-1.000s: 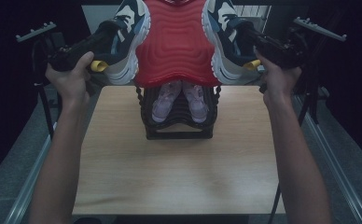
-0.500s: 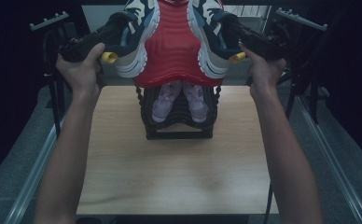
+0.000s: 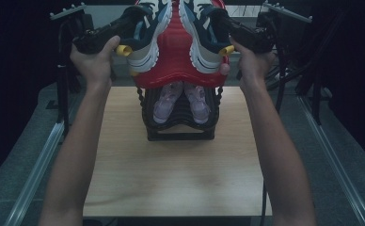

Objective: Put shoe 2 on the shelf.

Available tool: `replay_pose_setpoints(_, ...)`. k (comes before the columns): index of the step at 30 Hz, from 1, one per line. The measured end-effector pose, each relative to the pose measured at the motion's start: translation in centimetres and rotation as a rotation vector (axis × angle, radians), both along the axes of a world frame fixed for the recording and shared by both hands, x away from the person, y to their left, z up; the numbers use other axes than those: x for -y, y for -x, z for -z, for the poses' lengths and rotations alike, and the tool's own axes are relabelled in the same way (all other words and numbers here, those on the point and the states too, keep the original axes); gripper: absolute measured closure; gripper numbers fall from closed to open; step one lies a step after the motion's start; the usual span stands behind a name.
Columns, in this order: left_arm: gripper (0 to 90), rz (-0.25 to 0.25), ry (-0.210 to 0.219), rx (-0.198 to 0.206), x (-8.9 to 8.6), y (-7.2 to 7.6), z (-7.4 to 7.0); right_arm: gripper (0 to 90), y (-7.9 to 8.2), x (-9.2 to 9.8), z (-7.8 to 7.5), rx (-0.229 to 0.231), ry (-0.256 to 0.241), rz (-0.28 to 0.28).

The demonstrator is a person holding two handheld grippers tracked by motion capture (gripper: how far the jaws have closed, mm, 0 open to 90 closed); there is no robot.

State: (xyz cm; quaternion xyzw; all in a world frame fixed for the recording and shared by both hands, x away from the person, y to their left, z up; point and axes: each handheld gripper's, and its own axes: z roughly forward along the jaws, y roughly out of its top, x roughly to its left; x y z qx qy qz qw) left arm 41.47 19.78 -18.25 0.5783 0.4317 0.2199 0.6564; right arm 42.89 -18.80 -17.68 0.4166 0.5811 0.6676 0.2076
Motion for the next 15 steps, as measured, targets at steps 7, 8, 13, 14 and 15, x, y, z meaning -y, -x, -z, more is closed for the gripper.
replay_pose_setpoints(7, 69.7, -0.031, -0.047, 0.01, 1.1, -0.9, 0.5, 73.1, -1.0, -0.6, 0.6, -0.014, 0.004, 0.039)
replay_pose_setpoints(8, 69.7, -0.03, -0.044, 0.01, 1.3, -1.0, 0.5, 73.1, -1.1, -0.7, 0.7, -0.013, 0.008, 0.046)
replay_pose_setpoints(13, 69.3, -0.035, -0.046, 0.01, 2.1, -1.4, 0.7, 72.7, -1.8, -0.9, 1.2, -0.03, 0.027, 0.063)
replay_pose_setpoints(14, 69.2, -0.037, -0.05, 0.013, 2.4, -1.4, 0.8, 72.7, -1.8, -0.9, 1.2, -0.03, 0.035, 0.069)
replay_pose_setpoints(15, 69.3, -0.04, -0.055, 0.018, 2.5, -1.5, 0.8, 72.7, -1.9, -1.0, 1.3, -0.029, 0.04, 0.075)
